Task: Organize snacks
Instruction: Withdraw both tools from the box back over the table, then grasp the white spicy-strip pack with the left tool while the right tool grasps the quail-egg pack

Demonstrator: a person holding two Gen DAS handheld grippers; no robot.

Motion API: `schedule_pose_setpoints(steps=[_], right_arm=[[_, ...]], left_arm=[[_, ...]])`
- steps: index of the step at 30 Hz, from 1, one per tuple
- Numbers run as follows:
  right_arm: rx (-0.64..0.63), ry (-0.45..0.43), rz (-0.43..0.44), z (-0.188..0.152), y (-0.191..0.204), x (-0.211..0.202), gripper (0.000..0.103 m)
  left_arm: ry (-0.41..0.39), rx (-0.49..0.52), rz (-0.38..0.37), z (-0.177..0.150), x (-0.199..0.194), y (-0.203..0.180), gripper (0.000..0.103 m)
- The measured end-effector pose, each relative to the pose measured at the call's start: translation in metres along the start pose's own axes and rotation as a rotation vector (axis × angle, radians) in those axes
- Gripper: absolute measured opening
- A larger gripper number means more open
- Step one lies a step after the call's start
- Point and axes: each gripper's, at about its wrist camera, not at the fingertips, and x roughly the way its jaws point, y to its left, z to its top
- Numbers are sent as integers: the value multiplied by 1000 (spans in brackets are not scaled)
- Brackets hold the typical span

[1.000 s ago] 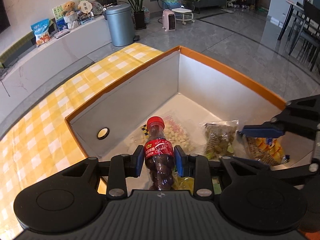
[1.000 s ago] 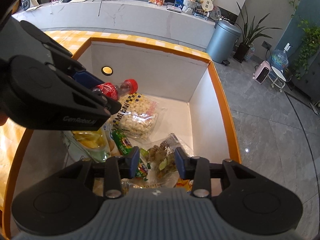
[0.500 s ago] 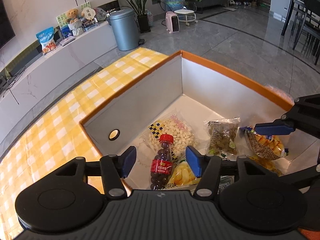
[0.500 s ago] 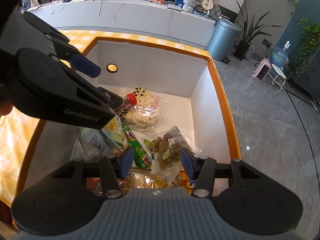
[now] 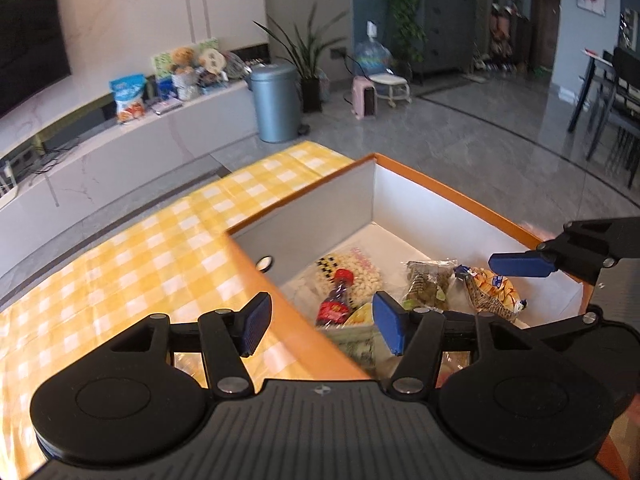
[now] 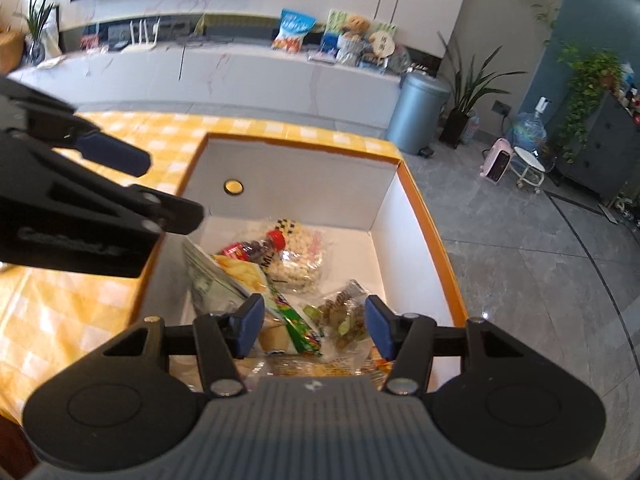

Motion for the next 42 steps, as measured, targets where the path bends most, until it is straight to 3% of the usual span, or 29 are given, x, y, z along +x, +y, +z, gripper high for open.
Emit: schedule_pose_setpoints(steps=[7, 13, 18, 25, 34, 42], right_arm=[[81, -109, -4, -9, 26, -22, 55], [80, -185, -1, -15, 59, -37, 55], [77, -213, 48, -23, 89, -43, 55], [34, -228, 130, -31, 135, -41, 55], [29, -104, 191, -40, 166, -4, 57], [14, -41, 229, -34, 178, 23, 61]], left_arm=[[-36, -29, 73, -31, -29, 11, 69], [-28, -125, 117, -66, -44, 34, 69], [-4, -238, 153, -96, -54, 59, 69], [-14, -298, 196, -128, -65, 83, 69], [-29, -273, 190, -168, -64, 108, 83], [-21, -96, 171, -173, -50, 141, 91]])
